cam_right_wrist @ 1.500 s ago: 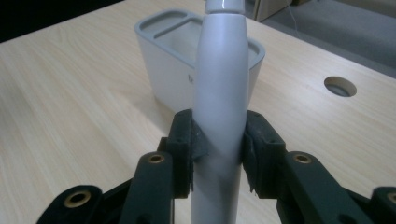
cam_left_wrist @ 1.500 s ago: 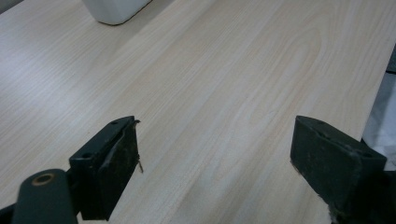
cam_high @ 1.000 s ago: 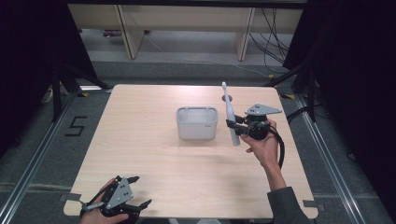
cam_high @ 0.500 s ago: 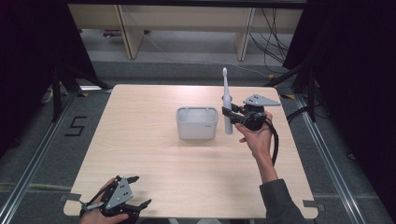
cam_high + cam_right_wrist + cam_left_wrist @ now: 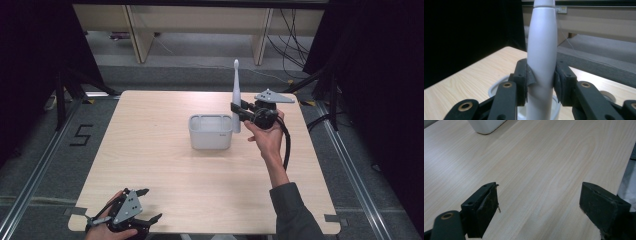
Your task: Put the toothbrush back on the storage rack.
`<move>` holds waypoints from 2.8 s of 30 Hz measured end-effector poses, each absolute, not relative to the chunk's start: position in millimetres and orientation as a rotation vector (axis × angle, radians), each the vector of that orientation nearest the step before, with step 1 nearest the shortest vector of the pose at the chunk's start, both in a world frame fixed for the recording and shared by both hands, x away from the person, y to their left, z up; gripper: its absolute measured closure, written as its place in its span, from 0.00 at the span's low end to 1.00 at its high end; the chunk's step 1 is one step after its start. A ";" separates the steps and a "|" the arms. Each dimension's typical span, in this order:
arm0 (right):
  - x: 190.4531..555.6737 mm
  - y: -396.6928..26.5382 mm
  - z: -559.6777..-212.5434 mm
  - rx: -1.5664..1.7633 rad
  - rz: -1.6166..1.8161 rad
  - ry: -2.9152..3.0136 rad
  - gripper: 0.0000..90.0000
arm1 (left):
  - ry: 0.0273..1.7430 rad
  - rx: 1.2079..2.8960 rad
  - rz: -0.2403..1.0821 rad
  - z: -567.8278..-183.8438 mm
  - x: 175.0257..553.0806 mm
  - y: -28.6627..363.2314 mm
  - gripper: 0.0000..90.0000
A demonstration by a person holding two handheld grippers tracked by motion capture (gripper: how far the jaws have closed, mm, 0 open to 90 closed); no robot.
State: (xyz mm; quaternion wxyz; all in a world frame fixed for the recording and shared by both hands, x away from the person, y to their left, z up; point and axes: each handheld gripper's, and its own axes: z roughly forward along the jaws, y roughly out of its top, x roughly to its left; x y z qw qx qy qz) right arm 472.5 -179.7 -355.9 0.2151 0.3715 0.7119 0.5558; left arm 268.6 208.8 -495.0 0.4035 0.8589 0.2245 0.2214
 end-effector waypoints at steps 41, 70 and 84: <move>516.9 -154.8 -398.8 1.146 1.503 1.906 0.74 | 0.565 2.184 0.547 -494.2 269.2 209.8 0.16; 514.3 -153.7 -423.5 1.143 1.450 1.956 0.74 | 0.577 2.158 0.535 -495.6 268.2 208.0 0.16; 513.5 -153.6 -429.8 1.173 1.414 1.981 0.74 | 0.580 2.150 0.540 -496.1 268.1 207.6 0.16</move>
